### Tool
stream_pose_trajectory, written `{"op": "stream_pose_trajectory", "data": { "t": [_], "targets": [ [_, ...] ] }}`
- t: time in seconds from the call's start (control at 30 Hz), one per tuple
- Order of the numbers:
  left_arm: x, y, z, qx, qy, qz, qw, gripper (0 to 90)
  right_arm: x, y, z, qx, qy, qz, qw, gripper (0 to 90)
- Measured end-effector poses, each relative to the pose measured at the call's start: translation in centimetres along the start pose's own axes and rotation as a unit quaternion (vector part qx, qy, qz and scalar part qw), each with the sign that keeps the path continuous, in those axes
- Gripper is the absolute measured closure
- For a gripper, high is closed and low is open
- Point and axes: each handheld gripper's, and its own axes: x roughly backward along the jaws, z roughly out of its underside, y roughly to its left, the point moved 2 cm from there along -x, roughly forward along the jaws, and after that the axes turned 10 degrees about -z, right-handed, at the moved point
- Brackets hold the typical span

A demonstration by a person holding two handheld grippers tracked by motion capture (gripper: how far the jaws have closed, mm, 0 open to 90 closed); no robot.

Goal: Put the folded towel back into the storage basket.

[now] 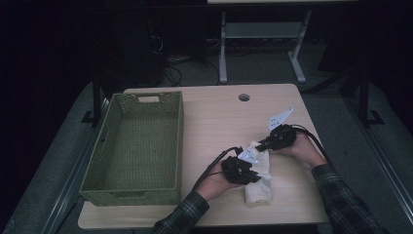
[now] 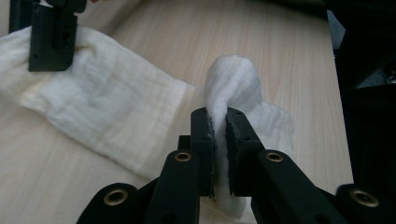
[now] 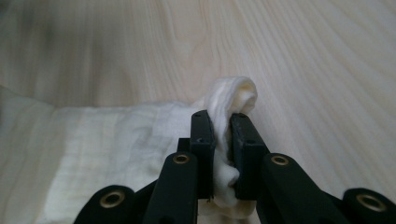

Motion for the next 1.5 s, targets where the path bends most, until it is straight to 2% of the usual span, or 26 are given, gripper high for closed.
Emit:
{"op": "stream_pose_trajectory", "data": {
  "t": [0.1, 0.13, 0.17, 0.33, 0.63, 0.8, 0.87, 0.97, 1.1, 1.27, 1.5],
  "targets": [
    [0.9, 0.3, -0.6, -0.004, -0.006, -0.008, 0.9999, 82.6, 0.6, 0.3, -0.9, 0.004, -0.002, -0.003, 1.0, 81.0],
    [1.2, 0.4, -0.8, -0.004, -0.008, -0.011, 0.9999, 82.7, 0.8, 0.2, -1.3, 0.019, -0.005, -0.001, 0.9998, 81.0],
    [1.5, 0.4, -1.0, -0.003, -0.009, -0.011, 0.9999, 82.7, 1.1, 0.5, -1.7, 0.007, -0.003, -0.005, 1.0, 81.0],
    [3.2, 0.8, -2.3, -0.009, -0.007, -0.016, 0.9998, 82.7, 2.0, 0.7, -3.8, 0.027, -0.011, -0.008, 0.9995, 81.0],
    [7.0, 1.4, -4.7, -0.022, -0.012, -0.028, 0.9993, 82.6, 2.8, 1.1, -7.2, 0.053, -0.022, -0.019, 0.9982, 81.0],
    [8.9, 2.0, -5.3, -0.031, -0.007, -0.029, 0.9991, 82.6, 3.1, 1.4, -9.4, 0.064, -0.027, -0.024, 0.9973, 81.0],
    [9.7, 2.3, -5.5, -0.03, -0.009, -0.027, 0.9991, 82.6, 3.3, 1.4, -10.3, 0.065, -0.032, -0.027, 0.997, 81.0],
    [10.9, 2.9, -5.5, -0.041, -0.004, -0.025, 0.9989, 82.6, 3.3, 1.4, -11.6, 0.068, -0.039, -0.029, 0.9965, 81.0],
    [12.5, 3.9, -5.3, -0.044, -0.008, -0.022, 0.9987, 82.7, 3.0, 1.3, -13.6, 0.07, -0.04, -0.031, 0.9963, 81.0],
    [15.1, 5.3, -4.7, -0.043, -0.016, -0.026, 0.9986, 82.7, 2.1, 1.3, -16.3, 0.08, -0.033, -0.031, 0.9957, 81.0],
    [18.7, 6.6, -3.1, -0.047, -0.013, -0.039, 0.998, 82.7, 0.3, 1.8, -20.4, 0.098, -0.03, -0.028, 0.9943, 81.0]
  ]
}}
